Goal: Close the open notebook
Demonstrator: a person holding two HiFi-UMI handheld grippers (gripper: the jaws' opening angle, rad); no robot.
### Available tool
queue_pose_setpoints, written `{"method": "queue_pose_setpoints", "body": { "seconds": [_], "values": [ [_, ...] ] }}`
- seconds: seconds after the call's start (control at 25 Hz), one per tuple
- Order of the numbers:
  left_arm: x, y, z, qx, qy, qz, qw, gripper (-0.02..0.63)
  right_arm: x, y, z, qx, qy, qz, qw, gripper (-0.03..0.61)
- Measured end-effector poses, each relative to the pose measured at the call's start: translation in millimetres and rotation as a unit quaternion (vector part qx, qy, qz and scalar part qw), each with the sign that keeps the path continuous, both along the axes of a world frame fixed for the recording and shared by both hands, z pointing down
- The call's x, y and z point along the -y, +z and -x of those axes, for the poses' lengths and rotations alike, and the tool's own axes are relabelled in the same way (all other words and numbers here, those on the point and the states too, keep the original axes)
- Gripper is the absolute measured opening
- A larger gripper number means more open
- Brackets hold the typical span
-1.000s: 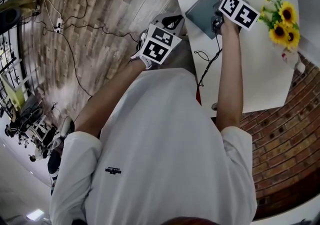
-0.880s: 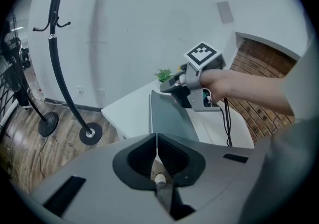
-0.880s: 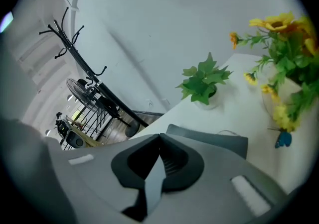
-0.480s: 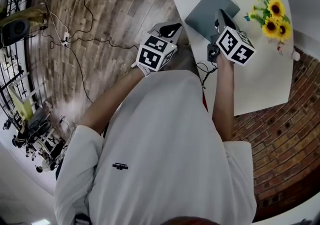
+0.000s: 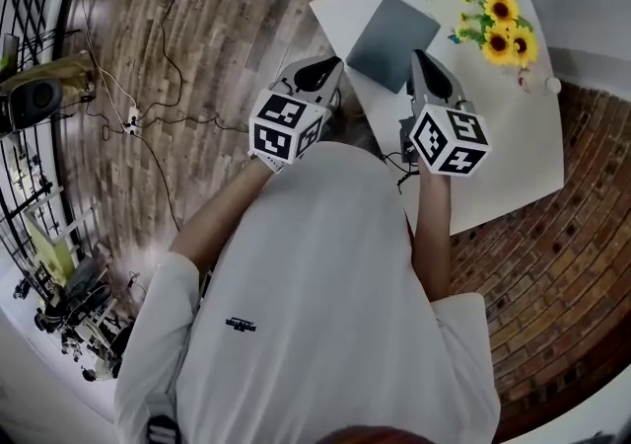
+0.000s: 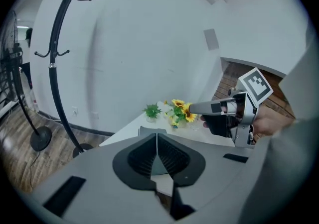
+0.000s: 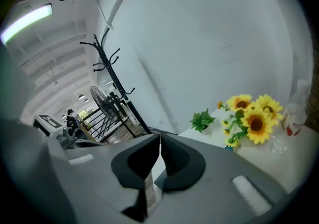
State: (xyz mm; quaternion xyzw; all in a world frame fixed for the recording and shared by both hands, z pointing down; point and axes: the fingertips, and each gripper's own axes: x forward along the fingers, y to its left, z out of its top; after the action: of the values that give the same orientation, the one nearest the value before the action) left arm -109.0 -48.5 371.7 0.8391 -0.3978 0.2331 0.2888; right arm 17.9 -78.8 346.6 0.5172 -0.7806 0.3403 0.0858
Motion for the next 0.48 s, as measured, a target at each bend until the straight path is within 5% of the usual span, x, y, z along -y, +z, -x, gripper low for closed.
{"method": "queue_pose_setpoints", "body": {
  "seconds": [0.48],
  "values": [
    [7.3,-90.3,-26.7,-0.057,0.038,-0.088,0.9938,0.009,-30.5,-67.0,-48.5,-0.058,0.028,-0.067,0.996,0.009]
  ]
}}
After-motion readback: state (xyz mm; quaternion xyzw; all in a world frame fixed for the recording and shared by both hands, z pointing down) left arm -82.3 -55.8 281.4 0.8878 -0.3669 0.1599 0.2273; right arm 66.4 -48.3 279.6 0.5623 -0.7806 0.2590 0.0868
